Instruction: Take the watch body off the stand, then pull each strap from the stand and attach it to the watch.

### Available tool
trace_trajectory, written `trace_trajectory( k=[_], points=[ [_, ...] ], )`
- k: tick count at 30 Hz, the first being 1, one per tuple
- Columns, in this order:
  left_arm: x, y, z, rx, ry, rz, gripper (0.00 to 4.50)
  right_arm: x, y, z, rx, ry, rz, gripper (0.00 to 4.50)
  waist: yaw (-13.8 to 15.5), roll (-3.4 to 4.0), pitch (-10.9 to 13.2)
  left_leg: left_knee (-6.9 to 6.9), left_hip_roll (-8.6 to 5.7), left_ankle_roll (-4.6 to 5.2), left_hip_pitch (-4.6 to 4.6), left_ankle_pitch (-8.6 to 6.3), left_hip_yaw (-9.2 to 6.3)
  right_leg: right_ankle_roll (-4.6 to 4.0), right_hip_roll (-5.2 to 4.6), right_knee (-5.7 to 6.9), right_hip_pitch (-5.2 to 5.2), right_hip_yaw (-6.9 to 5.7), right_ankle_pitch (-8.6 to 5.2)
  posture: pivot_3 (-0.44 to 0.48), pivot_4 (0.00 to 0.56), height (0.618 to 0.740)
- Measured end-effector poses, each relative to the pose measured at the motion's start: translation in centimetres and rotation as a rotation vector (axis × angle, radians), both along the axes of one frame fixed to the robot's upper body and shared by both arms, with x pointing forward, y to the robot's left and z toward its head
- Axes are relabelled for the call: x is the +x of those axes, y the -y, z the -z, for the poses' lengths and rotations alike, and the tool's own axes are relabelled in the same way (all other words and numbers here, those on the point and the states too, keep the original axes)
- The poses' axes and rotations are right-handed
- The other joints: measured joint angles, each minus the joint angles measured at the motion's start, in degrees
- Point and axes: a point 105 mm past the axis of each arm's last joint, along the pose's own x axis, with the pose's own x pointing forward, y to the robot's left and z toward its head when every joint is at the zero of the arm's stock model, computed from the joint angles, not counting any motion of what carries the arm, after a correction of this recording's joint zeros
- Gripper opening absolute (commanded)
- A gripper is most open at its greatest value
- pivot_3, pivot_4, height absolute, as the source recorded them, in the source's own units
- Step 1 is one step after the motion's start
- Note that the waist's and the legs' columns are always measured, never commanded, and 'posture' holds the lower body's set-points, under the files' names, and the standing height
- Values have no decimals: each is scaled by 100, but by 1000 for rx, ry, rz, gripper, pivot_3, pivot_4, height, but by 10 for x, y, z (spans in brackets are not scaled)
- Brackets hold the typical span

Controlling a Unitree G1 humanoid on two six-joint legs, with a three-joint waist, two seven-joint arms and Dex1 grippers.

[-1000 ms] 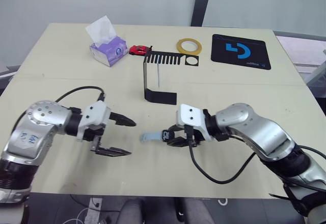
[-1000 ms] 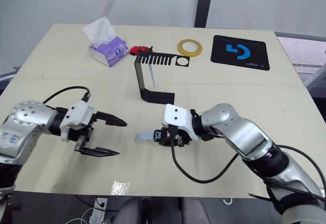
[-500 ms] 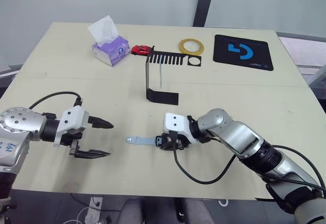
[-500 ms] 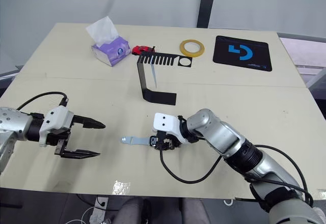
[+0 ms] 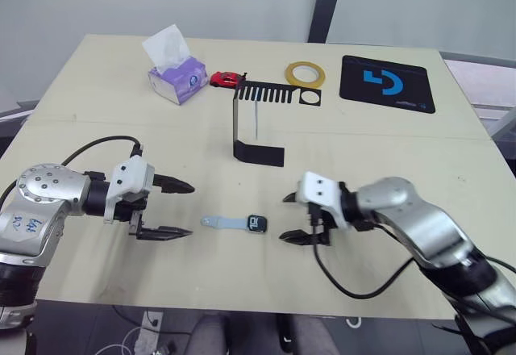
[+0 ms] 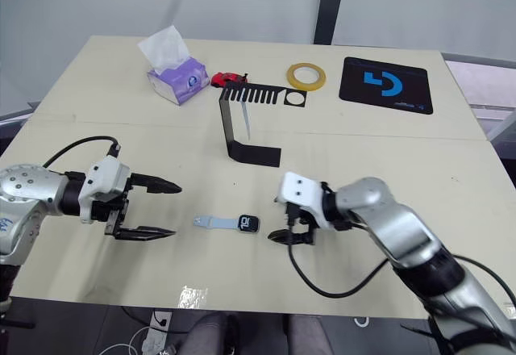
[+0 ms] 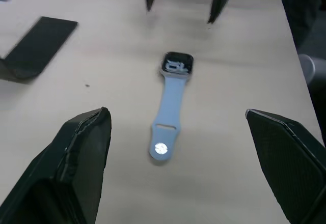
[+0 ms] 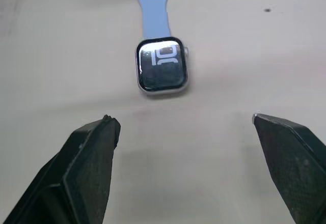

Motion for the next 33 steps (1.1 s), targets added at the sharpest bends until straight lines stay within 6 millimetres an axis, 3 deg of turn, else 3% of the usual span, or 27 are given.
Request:
trace_trajectory(
  k=[5,11,16,21,24,29,31,33],
  points=[
    [3,-18,-2,-146,-7,-224,4500,-18,36,-21,175,60,177,4478,-4,-1,-1,-4,3,-2,13,-1,0,0,2,-4,6,5,0,0,150,738],
    [-1,-51,6,-250,-38,-502,4500,-34,88,-15,238,39,406,4478,26,-2,-1,-7,2,-4,40,-2,-1,0,0,-25,43,5,0,0,150,738],
    [-3,-69,-2,-341,-3,-638,4500,-39,105,-27,294,84,480,4478,35,-5,0,-38,4,-11,124,-19,-1,-1,0,-50,126,5,-1,0,150,738],
    [-7,-62,-2,-354,-9,-614,4500,-35,102,-31,312,104,486,4478,44,-5,-1,-63,3,-16,131,-16,0,-1,0,-71,130,5,-1,0,150,738],
    [-4,-51,-3,-348,-12,-573,4500,-25,89,-36,325,120,448,4478,51,-6,-1,-69,3,-20,133,-13,0,-1,0,-74,130,4,-1,0,150,738],
    [3,-12,-28,-390,52,-442,4500,2,58,-49,391,151,403,4478,63,-5,-1,-77,1,-22,130,-10,-1,-1,-1,-77,128,4,-1,0,150,738],
    [5,1,-36,-428,76,-429,4500,19,49,-48,424,138,427,3984,53,-5,-1,-78,0,-23,124,-9,0,-1,0,-77,121,5,0,0,150,738],
    [2,22,-35,-441,76,-396,4500,35,31,-43,433,113,419,3170,48,-6,-1,-78,-1,-27,114,-7,6,0,1,-71,106,10,0,0,150,738]
  ],
)
